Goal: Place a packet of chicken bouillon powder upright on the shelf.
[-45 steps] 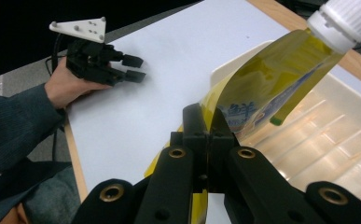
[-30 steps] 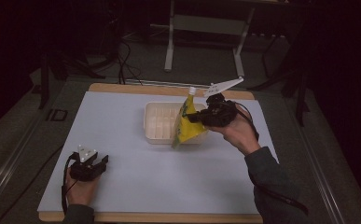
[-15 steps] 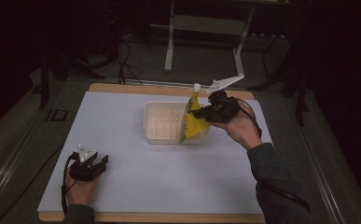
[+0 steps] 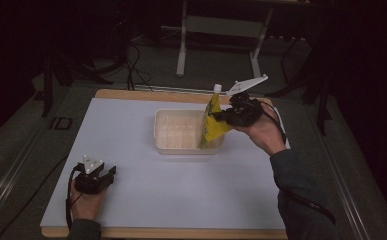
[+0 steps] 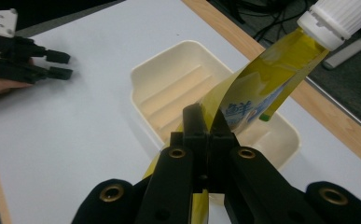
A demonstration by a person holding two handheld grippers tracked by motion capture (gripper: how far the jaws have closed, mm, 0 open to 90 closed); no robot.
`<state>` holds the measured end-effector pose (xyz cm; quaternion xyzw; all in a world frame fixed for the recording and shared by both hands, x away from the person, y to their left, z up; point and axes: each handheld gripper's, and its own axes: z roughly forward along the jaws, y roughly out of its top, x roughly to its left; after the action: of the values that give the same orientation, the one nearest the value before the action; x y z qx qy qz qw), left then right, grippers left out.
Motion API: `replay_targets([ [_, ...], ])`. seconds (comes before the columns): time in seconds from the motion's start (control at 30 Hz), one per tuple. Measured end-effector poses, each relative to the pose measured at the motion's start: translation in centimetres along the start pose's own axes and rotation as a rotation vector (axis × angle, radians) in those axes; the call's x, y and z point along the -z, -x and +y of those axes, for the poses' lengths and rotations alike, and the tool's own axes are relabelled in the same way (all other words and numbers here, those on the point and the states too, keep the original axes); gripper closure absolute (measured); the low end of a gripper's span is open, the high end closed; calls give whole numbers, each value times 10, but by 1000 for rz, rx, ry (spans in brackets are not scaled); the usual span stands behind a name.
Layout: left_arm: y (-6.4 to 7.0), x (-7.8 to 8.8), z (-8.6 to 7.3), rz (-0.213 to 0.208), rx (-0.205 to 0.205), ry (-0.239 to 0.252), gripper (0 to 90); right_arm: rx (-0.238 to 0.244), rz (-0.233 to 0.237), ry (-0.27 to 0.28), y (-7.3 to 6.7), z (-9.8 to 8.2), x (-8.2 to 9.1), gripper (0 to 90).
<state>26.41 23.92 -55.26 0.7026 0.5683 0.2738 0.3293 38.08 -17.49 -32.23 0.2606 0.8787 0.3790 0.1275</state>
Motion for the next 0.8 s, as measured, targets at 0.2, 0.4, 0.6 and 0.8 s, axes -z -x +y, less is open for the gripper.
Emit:
replay_targets([
  [0.2,0,0,0,1,-2,-2,531,8,-31,-7,6,-3,-1,900],
  [0.4,0,0,0,0,-2,-3,531,20,-33,-9,10,-4,-2,900],
  [0.6,0,0,0,0,-2,-3,531,30,-45,-4,14,-4,-1,900],
  [0.8,0,0,0,1,-3,-3,531,47,-63,-11,17,-4,-2,900],
])
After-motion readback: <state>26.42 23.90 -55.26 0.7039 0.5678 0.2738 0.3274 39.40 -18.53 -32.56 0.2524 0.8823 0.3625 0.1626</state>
